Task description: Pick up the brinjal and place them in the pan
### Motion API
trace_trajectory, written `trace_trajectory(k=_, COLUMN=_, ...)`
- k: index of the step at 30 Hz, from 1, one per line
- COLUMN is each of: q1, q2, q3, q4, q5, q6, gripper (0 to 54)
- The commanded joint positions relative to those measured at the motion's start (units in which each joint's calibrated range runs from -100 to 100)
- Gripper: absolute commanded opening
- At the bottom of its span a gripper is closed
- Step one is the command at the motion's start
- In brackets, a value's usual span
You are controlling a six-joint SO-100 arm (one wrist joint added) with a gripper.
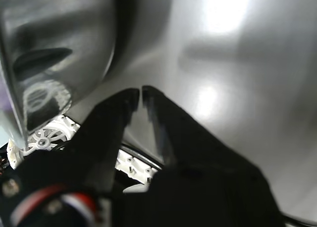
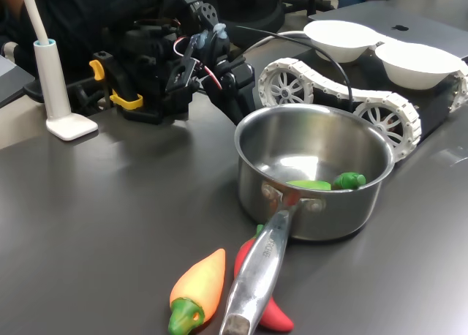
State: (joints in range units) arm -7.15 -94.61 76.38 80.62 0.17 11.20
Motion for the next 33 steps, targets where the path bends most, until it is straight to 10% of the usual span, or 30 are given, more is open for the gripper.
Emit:
trace_trajectory(k=1, q1=0.8, q2=-0.8, q3=-0.8, q4=-2.1, q5=0.0, q6=-0.2, gripper=0.2)
trace_trajectory(k=33, q1=0.6, q2=-0.8, q3=-0.8, q4=-2.1, q5=0.0, q6=-0.2, gripper=0.2)
